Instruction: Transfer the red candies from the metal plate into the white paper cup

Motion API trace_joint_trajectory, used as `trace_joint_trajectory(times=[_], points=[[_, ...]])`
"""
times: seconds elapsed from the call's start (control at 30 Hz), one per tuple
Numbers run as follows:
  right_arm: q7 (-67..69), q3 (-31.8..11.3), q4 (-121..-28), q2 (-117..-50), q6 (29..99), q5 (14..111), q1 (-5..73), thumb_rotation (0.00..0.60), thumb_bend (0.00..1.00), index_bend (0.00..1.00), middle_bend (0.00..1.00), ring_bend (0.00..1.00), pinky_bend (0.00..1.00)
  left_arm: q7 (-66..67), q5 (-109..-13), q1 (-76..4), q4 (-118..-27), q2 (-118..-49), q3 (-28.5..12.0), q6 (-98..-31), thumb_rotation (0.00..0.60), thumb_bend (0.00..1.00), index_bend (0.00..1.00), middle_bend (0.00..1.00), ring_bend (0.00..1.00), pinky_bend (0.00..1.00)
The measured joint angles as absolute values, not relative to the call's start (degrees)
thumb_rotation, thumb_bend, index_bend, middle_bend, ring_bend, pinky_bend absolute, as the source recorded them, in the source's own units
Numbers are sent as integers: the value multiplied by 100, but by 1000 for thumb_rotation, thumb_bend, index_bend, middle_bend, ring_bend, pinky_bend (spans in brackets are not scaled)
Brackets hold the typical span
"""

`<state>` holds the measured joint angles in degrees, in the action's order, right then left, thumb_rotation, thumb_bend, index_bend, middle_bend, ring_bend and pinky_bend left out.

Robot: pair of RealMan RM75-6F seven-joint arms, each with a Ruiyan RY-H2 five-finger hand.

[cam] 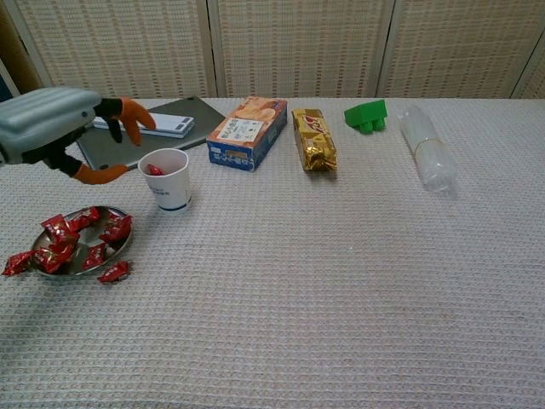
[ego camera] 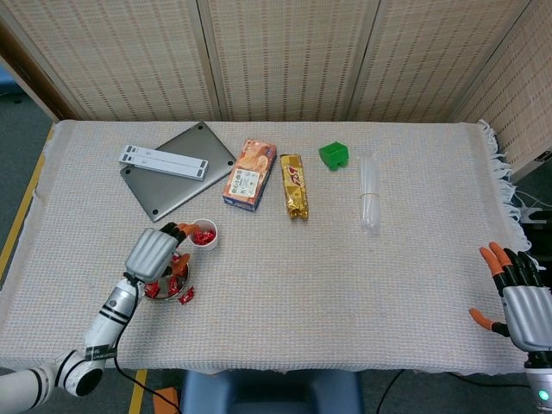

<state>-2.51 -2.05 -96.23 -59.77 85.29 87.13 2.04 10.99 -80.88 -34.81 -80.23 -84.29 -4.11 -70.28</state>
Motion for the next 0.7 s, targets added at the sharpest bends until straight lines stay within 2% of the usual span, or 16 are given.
trace_joint_trajectory(times=[0.23,0.37,0.5,0.7], points=[[-222,-125,-9648,-5975,8570,8902,193,600,62,0,0,0,0,1264,-8063,-2479,-7927,-8350,185,-7627,600,369,247,331,398,945],[-222,-95,-9654,-5982,8550,8966,207,600,62,0,0,0,0,1306,-7938,-2111,-7454,-8590,275,-7800,600,368,229,329,387,952],[-214,-72,-9663,-5987,8528,9017,226,600,62,0,0,0,0,1288,-7653,-1895,-6953,-8829,283,-7704,600,365,175,288,334,956],[-214,-66,-9664,-5993,8530,9034,231,600,62,0,0,0,0,1299,-7543,-1731,-6854,-8933,286,-7408,600,360,148,256,313,965]])
